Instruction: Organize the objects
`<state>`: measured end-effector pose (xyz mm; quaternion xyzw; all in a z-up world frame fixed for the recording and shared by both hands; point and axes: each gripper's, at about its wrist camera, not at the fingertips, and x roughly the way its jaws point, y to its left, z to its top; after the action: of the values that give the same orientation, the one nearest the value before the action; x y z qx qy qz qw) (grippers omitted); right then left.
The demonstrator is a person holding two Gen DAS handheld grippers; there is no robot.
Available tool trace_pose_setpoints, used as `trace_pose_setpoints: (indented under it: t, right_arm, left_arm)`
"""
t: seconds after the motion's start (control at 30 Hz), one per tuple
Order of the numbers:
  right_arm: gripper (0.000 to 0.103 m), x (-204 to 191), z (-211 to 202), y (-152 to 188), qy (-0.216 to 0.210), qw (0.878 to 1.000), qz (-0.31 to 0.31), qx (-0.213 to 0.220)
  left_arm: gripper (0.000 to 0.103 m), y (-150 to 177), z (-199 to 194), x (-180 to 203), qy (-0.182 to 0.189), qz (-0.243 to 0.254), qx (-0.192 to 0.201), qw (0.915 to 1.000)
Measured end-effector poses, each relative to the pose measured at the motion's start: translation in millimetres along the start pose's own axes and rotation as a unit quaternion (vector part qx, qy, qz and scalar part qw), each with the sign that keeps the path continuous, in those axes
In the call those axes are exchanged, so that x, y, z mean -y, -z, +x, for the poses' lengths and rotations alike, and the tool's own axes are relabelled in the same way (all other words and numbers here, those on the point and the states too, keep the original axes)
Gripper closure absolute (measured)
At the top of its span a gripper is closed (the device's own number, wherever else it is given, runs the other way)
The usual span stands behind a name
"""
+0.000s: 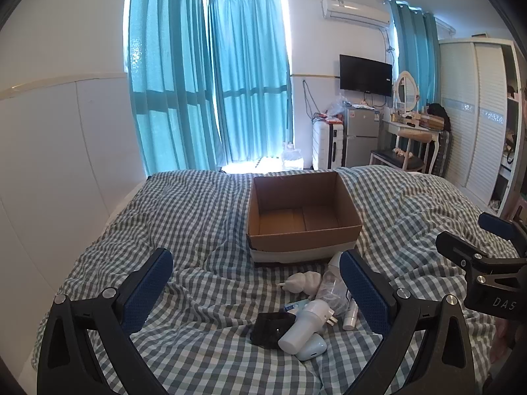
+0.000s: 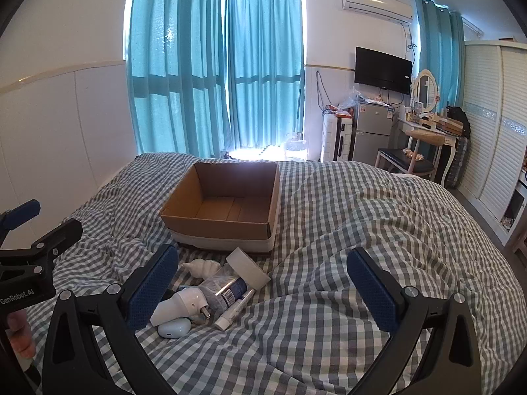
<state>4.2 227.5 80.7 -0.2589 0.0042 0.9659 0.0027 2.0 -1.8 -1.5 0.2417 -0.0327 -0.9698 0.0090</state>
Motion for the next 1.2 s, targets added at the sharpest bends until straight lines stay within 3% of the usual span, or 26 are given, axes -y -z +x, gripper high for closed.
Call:
trace_pose_setpoints:
  t: [1.2]
  right_arm:
    - [0.0,-5.3,7.3,3.7,-0.002,1.0,-0.004,-0.012]
  left_arm:
    - [0.0,5.6,5.6,0.6,0.001,0.005,-0.012,0.9999]
